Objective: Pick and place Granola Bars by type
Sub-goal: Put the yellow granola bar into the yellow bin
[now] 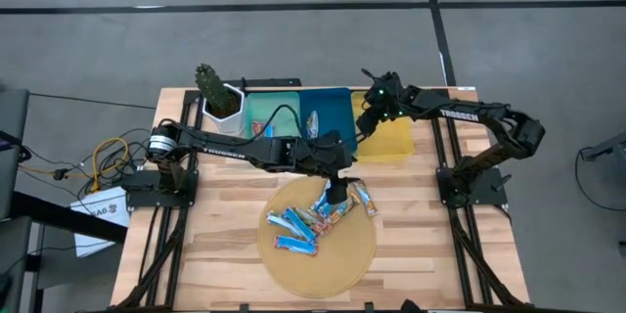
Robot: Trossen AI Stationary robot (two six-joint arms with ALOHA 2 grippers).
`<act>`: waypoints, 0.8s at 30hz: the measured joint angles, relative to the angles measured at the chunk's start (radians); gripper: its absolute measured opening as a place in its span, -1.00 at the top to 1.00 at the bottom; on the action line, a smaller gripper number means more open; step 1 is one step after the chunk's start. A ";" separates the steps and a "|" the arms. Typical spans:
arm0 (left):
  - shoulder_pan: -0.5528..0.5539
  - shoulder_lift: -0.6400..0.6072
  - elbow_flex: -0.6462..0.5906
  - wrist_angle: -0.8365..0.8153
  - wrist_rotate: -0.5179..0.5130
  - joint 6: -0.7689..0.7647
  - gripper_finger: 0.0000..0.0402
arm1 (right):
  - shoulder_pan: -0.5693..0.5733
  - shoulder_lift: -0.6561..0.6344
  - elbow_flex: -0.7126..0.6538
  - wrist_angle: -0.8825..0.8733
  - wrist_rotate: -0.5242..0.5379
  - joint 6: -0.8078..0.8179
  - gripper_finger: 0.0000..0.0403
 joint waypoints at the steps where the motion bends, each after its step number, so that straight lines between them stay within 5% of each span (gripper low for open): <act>1: 0.000 0.000 0.000 -0.004 -0.004 0.000 -0.24 | 0.008 -0.015 0.000 -0.006 -0.001 0.000 0.15; 17: -0.078 -0.024 -0.012 -0.064 -0.013 0.106 -0.24 | 0.304 -0.345 0.000 -0.223 0.033 0.096 0.21; 24: -0.077 -0.229 -0.354 0.208 -0.036 0.062 -0.24 | 0.478 -0.408 0.000 -0.333 0.150 0.225 0.23</act>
